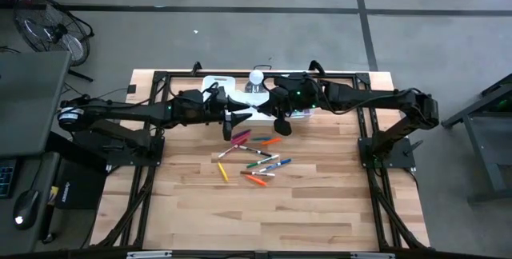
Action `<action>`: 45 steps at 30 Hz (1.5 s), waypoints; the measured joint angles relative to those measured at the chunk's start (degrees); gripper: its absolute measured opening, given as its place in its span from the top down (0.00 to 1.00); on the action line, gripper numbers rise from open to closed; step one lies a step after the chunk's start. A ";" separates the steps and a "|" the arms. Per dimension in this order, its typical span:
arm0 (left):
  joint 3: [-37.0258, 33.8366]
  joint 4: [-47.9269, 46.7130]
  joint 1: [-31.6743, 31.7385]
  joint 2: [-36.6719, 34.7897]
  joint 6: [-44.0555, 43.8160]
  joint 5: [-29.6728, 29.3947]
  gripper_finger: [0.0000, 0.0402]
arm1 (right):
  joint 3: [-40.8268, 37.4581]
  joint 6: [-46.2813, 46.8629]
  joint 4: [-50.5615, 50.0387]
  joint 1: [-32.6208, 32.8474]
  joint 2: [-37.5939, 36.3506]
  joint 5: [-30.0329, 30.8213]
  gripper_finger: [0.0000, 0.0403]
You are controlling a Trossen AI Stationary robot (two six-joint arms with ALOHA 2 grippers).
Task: Pick & Place Markers
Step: Put the violet marker pen into the left white bin
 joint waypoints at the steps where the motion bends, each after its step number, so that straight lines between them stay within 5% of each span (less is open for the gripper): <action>1: 0.01 0.83 0.00 0.39 0.35 -0.04 0.61 | 0.00 0.05 0.07 0.00 0.00 0.00 0.97; 28: 0.09 -1.22 0.00 2.77 0.63 -4.10 0.61 | -0.04 1.01 -0.38 0.07 0.00 -1.92 1.00; 40: 0.09 -34.71 0.59 -3.51 -16.19 -9.43 0.61 | -0.09 2.93 -16.18 0.02 0.04 0.31 1.00; 45: 0.17 -48.04 0.61 -5.73 -28.41 -6.46 0.61 | -0.11 4.00 -21.58 0.01 0.04 0.48 1.00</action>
